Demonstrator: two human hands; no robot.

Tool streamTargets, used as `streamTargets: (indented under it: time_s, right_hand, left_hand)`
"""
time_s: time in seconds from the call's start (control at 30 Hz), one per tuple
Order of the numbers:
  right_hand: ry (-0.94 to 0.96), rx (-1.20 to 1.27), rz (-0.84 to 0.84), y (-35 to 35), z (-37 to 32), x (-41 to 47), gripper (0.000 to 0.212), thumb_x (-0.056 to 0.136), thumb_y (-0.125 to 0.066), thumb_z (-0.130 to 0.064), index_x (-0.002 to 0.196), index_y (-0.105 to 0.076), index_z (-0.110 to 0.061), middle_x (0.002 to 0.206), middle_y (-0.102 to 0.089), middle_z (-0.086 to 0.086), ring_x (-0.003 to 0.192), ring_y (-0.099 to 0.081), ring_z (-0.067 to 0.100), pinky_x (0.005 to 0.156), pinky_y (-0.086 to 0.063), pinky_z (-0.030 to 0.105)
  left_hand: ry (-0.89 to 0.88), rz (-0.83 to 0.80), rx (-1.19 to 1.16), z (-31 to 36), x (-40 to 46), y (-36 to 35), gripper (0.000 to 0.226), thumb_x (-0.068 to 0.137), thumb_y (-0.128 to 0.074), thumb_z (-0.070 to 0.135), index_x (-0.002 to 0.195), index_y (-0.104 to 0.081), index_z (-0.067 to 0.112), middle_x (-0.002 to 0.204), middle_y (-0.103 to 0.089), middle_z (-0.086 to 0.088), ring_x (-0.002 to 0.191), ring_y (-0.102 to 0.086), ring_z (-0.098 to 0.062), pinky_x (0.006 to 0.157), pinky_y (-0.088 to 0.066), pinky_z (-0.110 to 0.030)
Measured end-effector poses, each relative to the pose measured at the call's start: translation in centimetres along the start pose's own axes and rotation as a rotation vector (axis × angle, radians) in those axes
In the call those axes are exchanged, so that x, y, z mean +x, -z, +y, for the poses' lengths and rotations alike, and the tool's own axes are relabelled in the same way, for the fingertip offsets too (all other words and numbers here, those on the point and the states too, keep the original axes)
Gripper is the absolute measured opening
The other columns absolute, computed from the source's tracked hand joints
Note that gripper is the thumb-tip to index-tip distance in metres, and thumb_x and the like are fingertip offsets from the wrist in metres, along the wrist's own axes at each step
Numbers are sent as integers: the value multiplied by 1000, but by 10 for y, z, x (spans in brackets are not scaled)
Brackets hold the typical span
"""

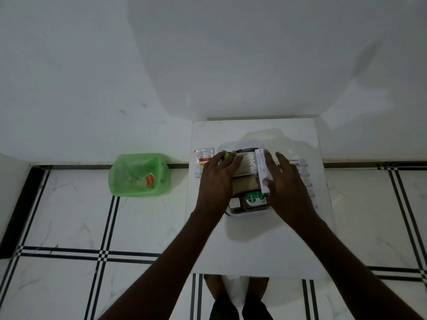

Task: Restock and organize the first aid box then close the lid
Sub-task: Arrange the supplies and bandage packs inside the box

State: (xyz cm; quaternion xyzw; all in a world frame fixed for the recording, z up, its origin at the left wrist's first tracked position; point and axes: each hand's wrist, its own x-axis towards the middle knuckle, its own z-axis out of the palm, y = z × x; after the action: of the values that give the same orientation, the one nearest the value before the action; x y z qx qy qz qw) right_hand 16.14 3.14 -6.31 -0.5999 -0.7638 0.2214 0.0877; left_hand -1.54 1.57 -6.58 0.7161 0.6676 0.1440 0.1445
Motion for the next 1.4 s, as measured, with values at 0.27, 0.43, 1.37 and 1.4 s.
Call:
streamTargets:
  time_s: [0.27,0.43,1.37,1.4]
  right_hand:
    - [22,-22,6,2,-8,8,67,96,-52,-16,155,-20,-14,157,-25,22,138,-33,39,100,-47,49]
    - [46,-58,63,7,-20,6,60,94,-43,-34,149,-34,-10,154,-33,20,139,-35,37,109,-38,53]
    - [30,12,184,10,-43,28,53,94,-48,-33,141,-45,-7,140,-52,17,132,-44,35,108,-39,51]
    - [-6,44,213,10,-36,26,53,96,-46,-35,142,-43,-7,139,-53,17,131,-45,35,107,-40,49]
  left_hand:
    - [-46,87,52,-2,-1,1,56,78,-66,5,133,-62,14,137,-63,-8,131,-53,-35,103,-46,-51]
    - [31,382,-81,-15,-6,14,37,88,-57,9,124,-68,13,123,-71,-4,120,-59,-25,102,-45,-38]
    - [498,354,-634,-28,-1,54,8,87,-72,20,94,-75,19,70,-68,13,58,-59,5,57,-42,-8]
    - [451,277,-626,-19,-1,58,11,86,-74,21,96,-75,20,69,-67,12,57,-58,4,56,-43,-11]
